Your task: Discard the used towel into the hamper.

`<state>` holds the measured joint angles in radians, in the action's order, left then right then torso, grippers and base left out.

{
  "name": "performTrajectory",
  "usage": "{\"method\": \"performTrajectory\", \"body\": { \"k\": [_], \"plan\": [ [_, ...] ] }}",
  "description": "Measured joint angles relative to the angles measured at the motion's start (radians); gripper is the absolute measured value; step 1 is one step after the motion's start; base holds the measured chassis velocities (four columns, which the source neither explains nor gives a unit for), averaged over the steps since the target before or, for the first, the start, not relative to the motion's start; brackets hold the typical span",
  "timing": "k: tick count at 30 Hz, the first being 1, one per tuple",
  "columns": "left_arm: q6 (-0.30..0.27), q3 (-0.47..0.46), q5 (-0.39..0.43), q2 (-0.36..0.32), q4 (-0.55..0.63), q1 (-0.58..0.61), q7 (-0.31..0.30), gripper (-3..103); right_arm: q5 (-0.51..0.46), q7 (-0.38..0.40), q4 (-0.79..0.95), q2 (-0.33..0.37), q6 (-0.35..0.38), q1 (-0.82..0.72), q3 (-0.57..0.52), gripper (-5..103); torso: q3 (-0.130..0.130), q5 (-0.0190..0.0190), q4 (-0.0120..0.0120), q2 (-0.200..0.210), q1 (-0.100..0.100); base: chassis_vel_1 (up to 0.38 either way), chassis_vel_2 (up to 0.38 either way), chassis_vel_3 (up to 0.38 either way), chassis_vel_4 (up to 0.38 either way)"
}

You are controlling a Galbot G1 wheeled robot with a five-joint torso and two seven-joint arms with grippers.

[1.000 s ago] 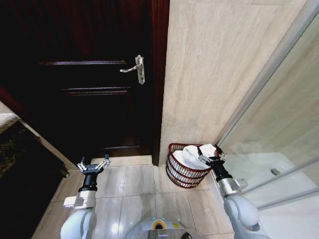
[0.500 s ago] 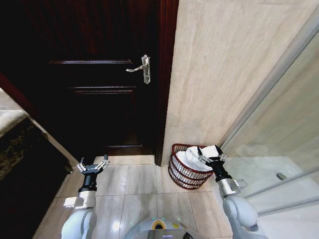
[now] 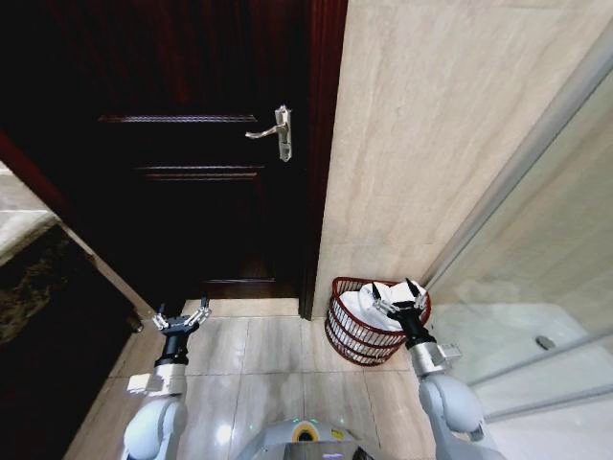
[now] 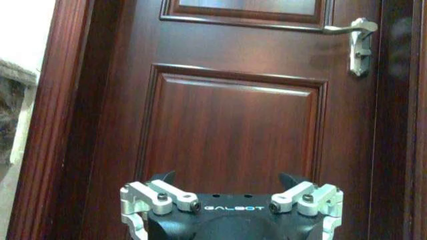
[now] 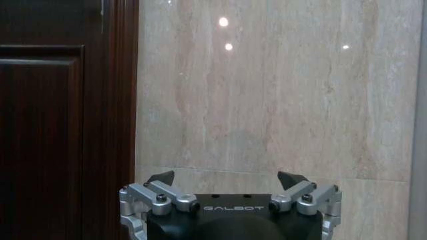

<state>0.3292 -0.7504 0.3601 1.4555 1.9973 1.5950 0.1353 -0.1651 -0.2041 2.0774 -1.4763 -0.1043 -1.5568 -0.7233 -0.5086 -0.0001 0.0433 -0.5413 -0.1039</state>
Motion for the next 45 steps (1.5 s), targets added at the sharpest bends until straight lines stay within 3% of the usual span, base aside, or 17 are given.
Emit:
{"method": "performTrajectory", "body": {
  "k": [8, 13, 18, 22, 29, 40, 45],
  "plan": [
    [-0.009, -0.005, 0.016, -0.022, 0.0, -0.01, 0.007, 100, 0.013, 0.006, -0.016, -0.028, -0.004, 0.02, 0.009, 100, 0.0, 0.0, -0.0002, 0.0, 0.0, 0.0, 0.0, 0.0, 0.0],
    [-0.032, -0.004, 0.019, -0.037, 0.009, -0.002, 0.066, 100, 0.017, 0.016, -0.007, -0.015, 0.007, 0.025, -0.022, 100, -0.001, 0.0, -0.0002, -0.002, -0.001, 0.0, 0.0, 0.0, 0.0],
    [-0.046, 0.004, 0.008, -0.042, 0.012, 0.002, 0.084, 100, -0.004, 0.003, 0.013, 0.002, 0.03, 0.009, -0.034, 100, -0.004, 0.0001, -0.0002, -0.009, -0.005, 0.0, 0.0, 0.0, 0.0],
    [-0.101, 0.006, -0.029, -0.042, 0.033, 0.01, 0.037, 100, -0.07, -0.006, 0.063, 0.026, 0.121, -0.02, -0.042, 100, -0.012, 0.0001, -0.0002, -0.023, -0.011, 0.0, 0.0, 0.0, 0.0],
    [-0.117, -0.006, -0.042, -0.038, 0.062, 0.009, -0.021, 100, -0.117, -0.013, 0.14, 0.024, 0.242, -0.037, -0.042, 100, -0.022, 0.0001, -0.0002, -0.044, -0.021, 0.0, 0.0, 0.0, 0.0],
    [-0.1, -0.018, -0.072, -0.022, 0.111, 0.03, -0.027, 100, -0.115, -0.014, 0.179, 0.02, 0.264, -0.063, -0.038, 100, -0.041, 0.0001, -0.0002, -0.075, -0.034, 0.0, 0.0, 0.0, 0.0],
    [-0.12, 0.001, -0.106, 0.002, 0.141, 0.043, -0.068, 100, -0.113, -0.021, 0.187, 0.02, 0.25, -0.08, -0.049, 100, -0.05, 0.0002, -0.0001, -0.09, -0.04, 0.0, 0.0, 0.0, 0.0]
  ]
}}
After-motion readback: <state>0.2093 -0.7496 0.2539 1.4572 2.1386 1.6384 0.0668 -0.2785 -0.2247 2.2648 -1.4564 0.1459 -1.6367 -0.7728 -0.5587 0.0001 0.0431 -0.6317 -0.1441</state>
